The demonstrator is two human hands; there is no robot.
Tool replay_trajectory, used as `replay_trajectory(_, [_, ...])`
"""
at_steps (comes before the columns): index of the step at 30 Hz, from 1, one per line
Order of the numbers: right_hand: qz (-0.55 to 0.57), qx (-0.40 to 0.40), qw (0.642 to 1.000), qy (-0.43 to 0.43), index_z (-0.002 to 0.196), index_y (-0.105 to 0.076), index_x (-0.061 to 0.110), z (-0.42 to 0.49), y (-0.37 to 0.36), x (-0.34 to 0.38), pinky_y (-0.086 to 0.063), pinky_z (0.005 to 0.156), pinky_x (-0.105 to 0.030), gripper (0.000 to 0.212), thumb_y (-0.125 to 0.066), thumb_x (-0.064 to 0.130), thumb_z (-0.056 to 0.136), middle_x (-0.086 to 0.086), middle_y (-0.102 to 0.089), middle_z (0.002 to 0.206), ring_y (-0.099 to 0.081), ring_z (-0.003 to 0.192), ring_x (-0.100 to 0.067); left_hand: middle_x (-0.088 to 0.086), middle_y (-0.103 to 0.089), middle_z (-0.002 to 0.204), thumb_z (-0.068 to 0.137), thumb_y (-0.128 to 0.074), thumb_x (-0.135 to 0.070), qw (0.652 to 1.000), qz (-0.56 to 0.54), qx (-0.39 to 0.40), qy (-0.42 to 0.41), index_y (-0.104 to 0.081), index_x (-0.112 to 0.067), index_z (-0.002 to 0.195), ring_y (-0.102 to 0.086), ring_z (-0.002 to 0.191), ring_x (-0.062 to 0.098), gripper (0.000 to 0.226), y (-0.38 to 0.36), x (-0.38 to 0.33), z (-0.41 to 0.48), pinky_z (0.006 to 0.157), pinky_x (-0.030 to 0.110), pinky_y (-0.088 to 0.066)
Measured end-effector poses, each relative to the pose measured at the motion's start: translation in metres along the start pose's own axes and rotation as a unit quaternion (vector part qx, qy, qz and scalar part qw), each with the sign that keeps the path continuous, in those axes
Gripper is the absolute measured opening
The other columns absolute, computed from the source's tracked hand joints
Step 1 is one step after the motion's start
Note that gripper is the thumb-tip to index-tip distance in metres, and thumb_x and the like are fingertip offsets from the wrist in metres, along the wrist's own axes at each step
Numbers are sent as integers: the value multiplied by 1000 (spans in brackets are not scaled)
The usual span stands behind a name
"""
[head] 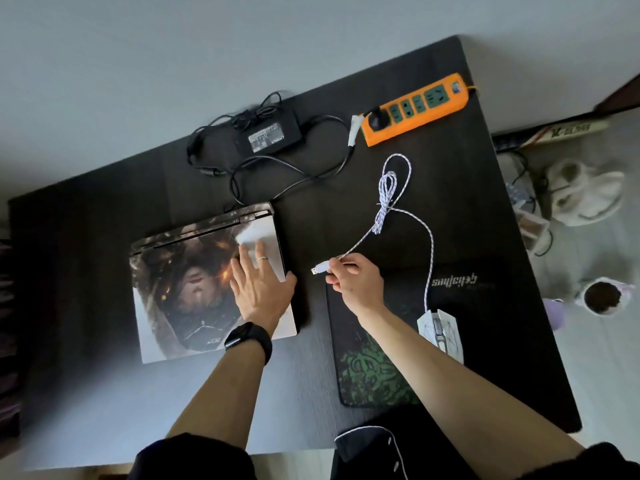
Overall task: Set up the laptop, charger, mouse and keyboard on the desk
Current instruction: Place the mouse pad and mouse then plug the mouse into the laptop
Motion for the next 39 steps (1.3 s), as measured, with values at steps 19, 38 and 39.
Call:
replay_trajectory(19, [-9,34,997,-67,93,-63,6,11,-48,-17,-58,57,-27,9,-66,15,94,-10,-76,85,-75,64,-20,-5,-13,165,79,-62,-65,995,-24,-6,-94,-19,-40,154,-17,149,28,90,2,22,0,119,43,-25])
replay_trajectory(38, [-74,-7,997,-25,95,-65,2,0,-52,-21,-52,49,-21,12,-64,14,96,-5,-77,84,-69,52,-11,-11,4,165,78,-60,-70,992,-50,37,-111,-7,-47,154,-2,151,22,96,-3,33,8,122,38,-19])
replay_trajectory(39, [-79,-10,997,-19,95,-65,1,1,-54,-17,-53,49,-21,12,-65,14,96,-5,-76,83,-70,52,-12,-11,3,165,78,-61,-70,992,-50,36,-113,-7,-47,154,-3,151,23,96,-3,32,8,122,38,-19])
Point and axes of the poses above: each hand's wrist, its own z-axis towards the middle knuckle, its own y-axis out of the back of the hand, x = y × z, the point moved 9 cm from there along z, towards the middle knuckle
